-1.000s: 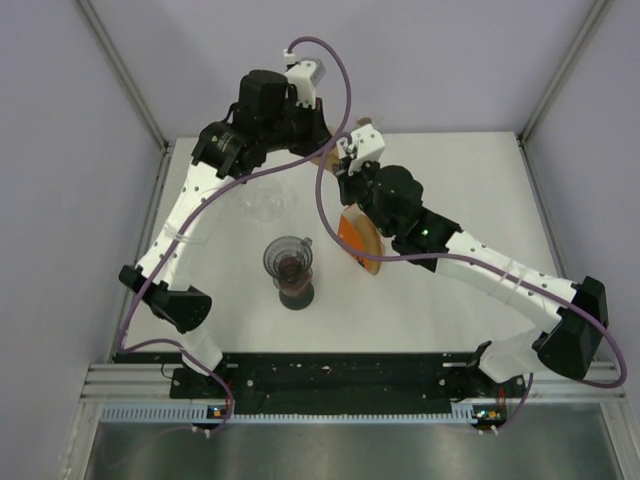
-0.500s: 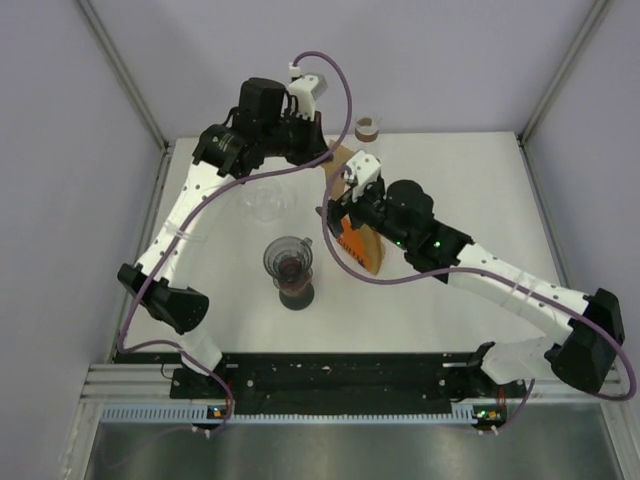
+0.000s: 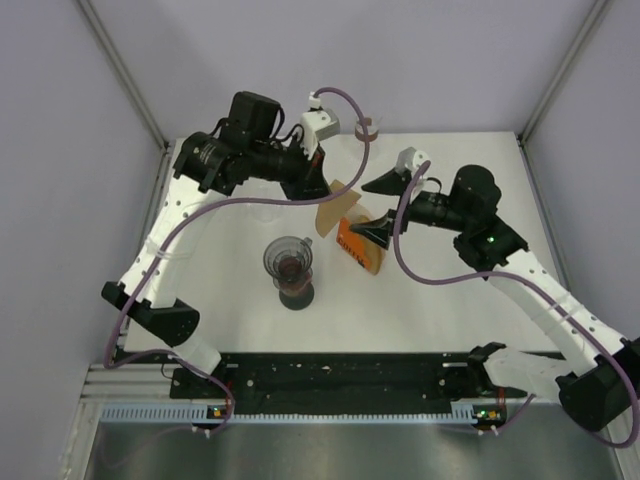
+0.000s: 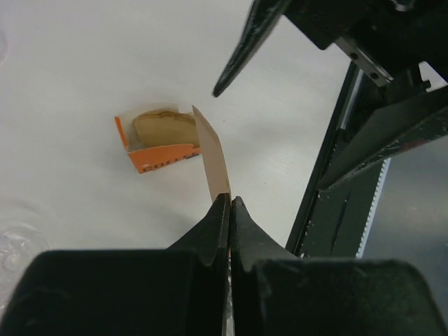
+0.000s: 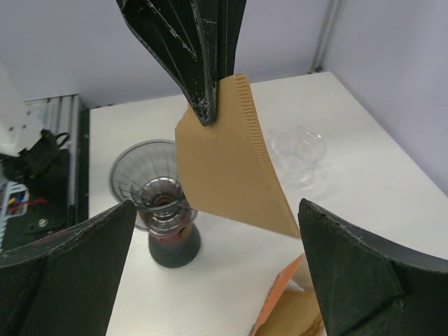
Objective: Place the coffee filter in the dripper
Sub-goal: Adjust the coffee filter.
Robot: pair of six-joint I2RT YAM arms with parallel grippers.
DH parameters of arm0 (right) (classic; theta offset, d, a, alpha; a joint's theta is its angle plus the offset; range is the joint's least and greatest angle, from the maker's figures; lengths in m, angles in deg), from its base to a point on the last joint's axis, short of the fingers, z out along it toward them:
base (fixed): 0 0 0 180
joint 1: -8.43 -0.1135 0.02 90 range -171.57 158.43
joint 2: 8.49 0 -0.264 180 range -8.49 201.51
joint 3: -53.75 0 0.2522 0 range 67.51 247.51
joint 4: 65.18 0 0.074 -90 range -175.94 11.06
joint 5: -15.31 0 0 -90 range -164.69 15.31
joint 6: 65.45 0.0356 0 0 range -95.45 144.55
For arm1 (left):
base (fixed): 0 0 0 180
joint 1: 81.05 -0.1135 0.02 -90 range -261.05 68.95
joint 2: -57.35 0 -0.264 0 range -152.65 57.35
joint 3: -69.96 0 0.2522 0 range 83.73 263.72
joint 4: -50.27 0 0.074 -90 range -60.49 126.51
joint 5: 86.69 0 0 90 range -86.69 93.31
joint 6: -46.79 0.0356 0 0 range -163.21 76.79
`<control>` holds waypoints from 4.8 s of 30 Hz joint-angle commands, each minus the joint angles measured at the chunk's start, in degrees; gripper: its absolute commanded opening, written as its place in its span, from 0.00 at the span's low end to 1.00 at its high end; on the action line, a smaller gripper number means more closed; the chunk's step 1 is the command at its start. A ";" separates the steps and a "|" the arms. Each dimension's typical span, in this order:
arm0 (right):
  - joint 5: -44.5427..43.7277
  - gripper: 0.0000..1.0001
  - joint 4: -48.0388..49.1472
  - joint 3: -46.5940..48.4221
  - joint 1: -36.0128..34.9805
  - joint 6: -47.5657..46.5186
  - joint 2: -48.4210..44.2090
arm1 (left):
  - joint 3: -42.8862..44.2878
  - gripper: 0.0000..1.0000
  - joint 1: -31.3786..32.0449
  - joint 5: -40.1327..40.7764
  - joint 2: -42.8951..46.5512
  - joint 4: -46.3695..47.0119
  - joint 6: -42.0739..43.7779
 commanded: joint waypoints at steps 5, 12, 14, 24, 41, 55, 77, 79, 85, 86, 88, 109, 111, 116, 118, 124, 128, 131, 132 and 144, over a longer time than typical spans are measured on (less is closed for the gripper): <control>17.33 0.95 4.85 4.85 -0.01 1.77 4.51 | -1.14 0.00 4.28 -6.68 5.86 -6.78 11.27; 24.62 0.58 0.99 8.28 -4.32 -0.16 8.73 | -0.70 0.00 5.25 -6.33 5.51 -7.13 10.57; 25.86 0.36 0.11 8.28 -4.32 -0.08 9.08 | -0.70 0.00 5.34 -5.98 5.25 -7.04 10.14; 29.46 0.00 -9.91 8.28 -4.24 -8.86 6.63 | -2.28 0.77 4.64 0.88 10.86 -8.71 12.24; 31.05 0.00 -11.49 8.63 -4.24 -9.48 4.87 | -8.43 0.43 4.64 -9.49 10.17 -7.57 10.93; 29.20 0.00 -11.76 8.54 -4.24 -9.92 5.04 | -9.32 0.31 5.07 -13.62 9.55 -8.09 10.66; 27.62 0.00 -12.64 8.98 -4.24 -10.19 5.48 | -10.19 0.32 5.95 -12.22 9.82 -8.45 12.33; 27.27 0.00 -12.81 8.90 -4.24 -10.10 5.48 | -10.28 0.31 5.95 -11.60 9.82 -8.45 12.33; 27.36 0.00 -12.99 8.81 -4.24 -10.10 5.57 | -10.55 0.02 5.95 -10.64 9.64 -7.92 11.72; 27.36 0.00 -12.90 8.90 -4.24 -10.10 5.48 | -10.63 0.00 5.95 -9.76 9.82 -7.48 11.28; 27.36 0.00 -12.99 8.72 -4.24 -10.18 5.48 | -10.55 0.00 6.04 -8.27 10.08 -7.22 11.01; 27.53 0.00 -15.27 9.69 -4.24 -11.77 5.83 | -5.63 0.14 5.69 -7.47 10.26 -11.34 13.29; 27.53 0.00 -15.45 9.78 -4.24 -11.86 5.92 | -4.66 0.19 5.52 -7.91 9.99 -12.66 14.00; 27.44 0.00 -15.71 9.86 -4.24 -12.03 5.83 | -4.39 0.10 5.52 -8.26 9.20 -13.55 14.18; 27.27 0.00 -15.80 9.86 -4.24 -12.12 5.92 | -4.57 0.03 5.52 -8.79 9.03 -13.02 13.39; 26.83 0.00 -16.06 9.86 -4.24 -12.29 5.92 | -4.57 0.19 5.52 -9.93 7.89 -15.12 14.08; 26.74 0.00 -16.24 9.78 -4.24 -12.30 6.01 | -4.74 0.29 5.60 -11.16 7.27 -16.09 14.53; 26.83 0.00 -16.33 9.86 -4.24 -12.38 6.27 | -4.83 0.27 5.60 -9.85 6.83 -14.95 13.82; 26.83 0.00 -16.41 9.95 -4.24 -12.30 6.19 | -4.83 0.27 5.60 -9.84 6.83 -15.04 14.00; 26.48 0.00 -17.29 9.69 -4.24 -13.26 6.18 | -5.36 0.10 5.52 -8.17 7.18 -14.86 15.76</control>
